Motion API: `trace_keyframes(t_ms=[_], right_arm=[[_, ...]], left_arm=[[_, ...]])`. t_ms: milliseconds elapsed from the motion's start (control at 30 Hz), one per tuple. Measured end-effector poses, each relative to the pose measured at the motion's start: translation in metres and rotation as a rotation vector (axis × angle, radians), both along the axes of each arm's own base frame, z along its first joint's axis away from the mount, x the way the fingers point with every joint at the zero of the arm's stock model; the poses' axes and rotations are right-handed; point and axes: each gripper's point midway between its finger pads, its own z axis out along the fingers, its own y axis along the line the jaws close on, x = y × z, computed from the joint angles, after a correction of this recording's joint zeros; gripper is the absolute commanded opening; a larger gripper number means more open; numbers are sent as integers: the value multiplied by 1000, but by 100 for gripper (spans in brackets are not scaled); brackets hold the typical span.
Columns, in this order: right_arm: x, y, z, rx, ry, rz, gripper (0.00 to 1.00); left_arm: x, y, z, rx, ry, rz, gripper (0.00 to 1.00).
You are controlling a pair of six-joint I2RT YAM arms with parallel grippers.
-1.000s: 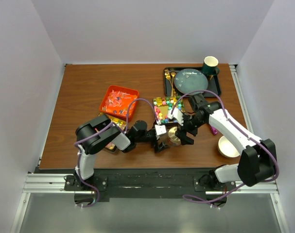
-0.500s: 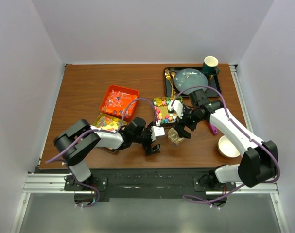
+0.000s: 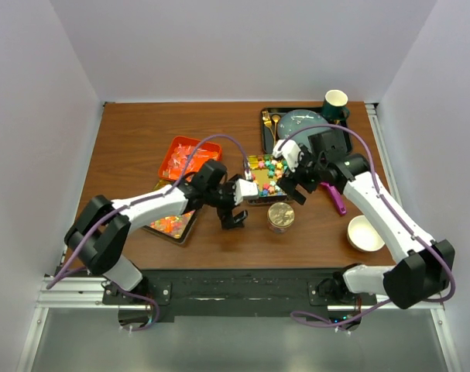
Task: Pack the candies
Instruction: Reset both arms
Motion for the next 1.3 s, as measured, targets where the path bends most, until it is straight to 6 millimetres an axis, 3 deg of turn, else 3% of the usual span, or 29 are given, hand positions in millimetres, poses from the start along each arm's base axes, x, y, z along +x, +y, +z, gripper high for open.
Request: trace_keyframes(t_ms=[133,267,367,500,600,833,1033,1133,1300], right_arm=[[0,-6,5,-4,-16,-45,99],[2,-11,6,-19,-21,-83,99],[5,-14,6,-31,-34,-104,99],[14,-18,11,-36,-67,-160,99],[23,-21,17,-23,-105,-214,99],[30,-20,38,39,-175,-267,99],[29,-17,65,131,-208,-339,99],[27,-20,79,161,-241,-375,99],[16,-39,86,155,-295,-453,99]], left_arm=[[37,12,33,-22,-76,66,100],[101,36,87,-77,-183,220,100],[156,72,140,-127,-276,410,100],[192,128,186,-197,-326,636,100],[196,164,206,-213,-345,766,100],[178,200,257,-243,-510,923,100],[169,252,301,-355,-632,1162,100],[174,266,301,-397,-669,1240,100],[192,266,274,-448,-625,1298,100]])
